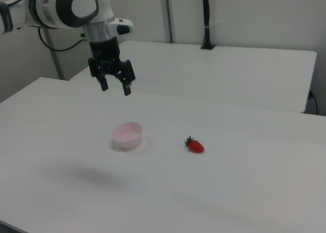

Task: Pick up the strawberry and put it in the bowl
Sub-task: 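Move the open gripper over the red strawberry and lower it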

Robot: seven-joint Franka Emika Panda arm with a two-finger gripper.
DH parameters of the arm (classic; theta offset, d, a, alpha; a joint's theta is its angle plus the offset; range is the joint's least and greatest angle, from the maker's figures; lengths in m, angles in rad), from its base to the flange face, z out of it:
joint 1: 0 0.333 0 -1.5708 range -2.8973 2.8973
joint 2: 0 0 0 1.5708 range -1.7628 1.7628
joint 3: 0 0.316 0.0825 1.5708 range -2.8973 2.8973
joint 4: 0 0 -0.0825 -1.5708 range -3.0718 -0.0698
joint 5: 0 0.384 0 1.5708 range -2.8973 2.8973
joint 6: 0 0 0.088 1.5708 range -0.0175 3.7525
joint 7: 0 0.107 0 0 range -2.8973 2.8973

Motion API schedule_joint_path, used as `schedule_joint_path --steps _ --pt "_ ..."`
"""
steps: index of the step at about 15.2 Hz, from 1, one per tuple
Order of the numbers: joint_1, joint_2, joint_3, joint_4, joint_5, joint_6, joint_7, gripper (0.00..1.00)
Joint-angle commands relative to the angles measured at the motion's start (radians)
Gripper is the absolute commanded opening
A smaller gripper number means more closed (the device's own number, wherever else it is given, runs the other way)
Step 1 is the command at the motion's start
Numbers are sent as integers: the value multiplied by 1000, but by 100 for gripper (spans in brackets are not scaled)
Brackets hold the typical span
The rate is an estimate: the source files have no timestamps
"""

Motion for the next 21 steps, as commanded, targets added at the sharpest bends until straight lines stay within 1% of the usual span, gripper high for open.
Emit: schedule_joint_path --steps 1,10,12,15,16,19,21 --pt "16 -6 -23 -14 18 5 -6 100" --pt "15 -2 -26 -13 18 8 -7 100" --pt "9 23 -28 -6 21 12 -23 100" --pt "-2 56 -28 -8 21 95 -32 100" --pt "-16 72 -28 -6 22 111 -35 100" --pt "-50 142 -28 -6 21 208 -38 100" --pt "-85 197 -28 -8 22 278 -37 100"
